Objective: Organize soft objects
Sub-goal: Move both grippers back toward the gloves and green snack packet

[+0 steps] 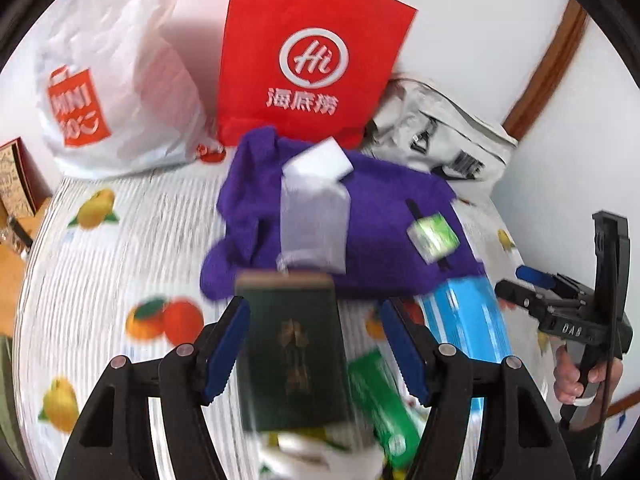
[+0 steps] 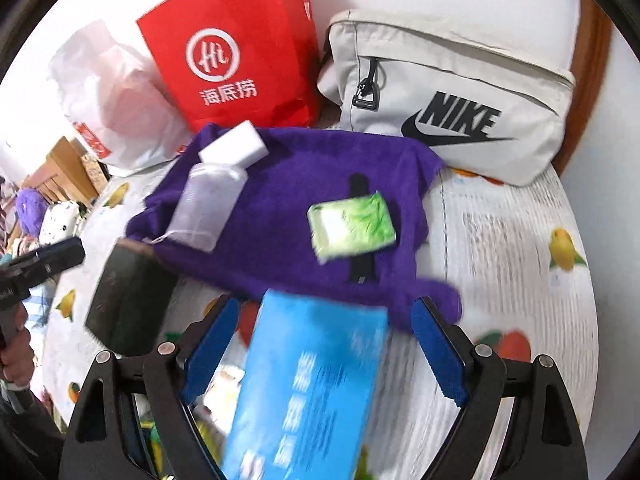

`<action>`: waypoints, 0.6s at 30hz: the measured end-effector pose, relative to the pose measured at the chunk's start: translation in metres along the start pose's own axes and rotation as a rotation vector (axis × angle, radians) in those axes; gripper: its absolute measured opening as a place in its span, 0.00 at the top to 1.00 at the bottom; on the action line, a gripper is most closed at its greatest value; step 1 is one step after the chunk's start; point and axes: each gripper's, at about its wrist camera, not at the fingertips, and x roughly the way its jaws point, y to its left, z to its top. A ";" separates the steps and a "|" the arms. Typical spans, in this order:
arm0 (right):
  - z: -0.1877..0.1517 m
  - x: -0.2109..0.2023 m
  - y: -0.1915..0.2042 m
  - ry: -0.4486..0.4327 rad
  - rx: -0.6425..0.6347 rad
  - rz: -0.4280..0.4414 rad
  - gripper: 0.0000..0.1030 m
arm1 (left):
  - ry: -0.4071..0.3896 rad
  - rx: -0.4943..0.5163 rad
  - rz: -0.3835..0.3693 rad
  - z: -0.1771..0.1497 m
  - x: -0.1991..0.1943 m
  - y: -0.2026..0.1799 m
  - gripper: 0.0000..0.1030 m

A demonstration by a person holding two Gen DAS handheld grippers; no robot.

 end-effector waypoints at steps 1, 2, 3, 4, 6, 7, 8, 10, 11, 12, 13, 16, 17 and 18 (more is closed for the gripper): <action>-0.008 -0.008 0.003 -0.007 0.009 0.009 0.15 | 0.005 0.004 -0.008 -0.008 -0.006 -0.001 0.35; -0.015 -0.014 0.005 -0.015 0.014 0.015 0.15 | 0.010 0.006 -0.009 -0.015 -0.010 -0.001 0.35; -0.022 -0.021 0.008 -0.023 0.017 0.019 0.15 | 0.011 0.012 -0.002 -0.027 -0.017 -0.002 0.35; -0.031 -0.029 0.011 -0.031 0.020 0.018 0.15 | 0.011 0.019 0.006 -0.036 -0.021 -0.002 0.35; -0.046 -0.041 0.017 -0.044 0.023 0.023 0.15 | 0.022 0.023 0.023 -0.054 -0.027 -0.002 0.35; -0.055 -0.047 0.021 -0.048 0.022 0.034 0.15 | 0.030 0.019 0.028 -0.064 -0.029 0.000 0.35; -0.061 -0.051 0.023 -0.051 0.020 0.041 0.15 | 0.040 0.012 0.028 -0.074 -0.030 0.001 0.35; -0.079 -0.063 0.030 -0.066 0.009 0.048 0.15 | 0.069 0.002 0.001 -0.096 -0.031 0.003 0.35; -0.087 -0.068 0.032 -0.074 0.004 0.047 0.15 | 0.078 -0.001 -0.012 -0.106 -0.031 0.002 0.35; -0.094 -0.072 0.034 -0.080 0.002 0.049 0.15 | 0.085 -0.002 -0.021 -0.114 -0.030 0.000 0.35; -0.100 -0.074 0.036 -0.083 0.001 0.054 0.15 | 0.094 0.000 -0.030 -0.122 -0.029 -0.002 0.35; -0.118 -0.079 0.038 -0.082 0.014 0.064 0.15 | 0.100 0.030 -0.038 -0.145 -0.027 -0.011 0.35; -0.125 -0.079 0.038 -0.078 0.019 0.055 0.15 | 0.099 0.039 -0.038 -0.150 -0.026 -0.014 0.35; -0.130 -0.079 0.039 -0.075 0.020 0.043 0.15 | 0.096 0.055 -0.040 -0.156 -0.025 -0.018 0.36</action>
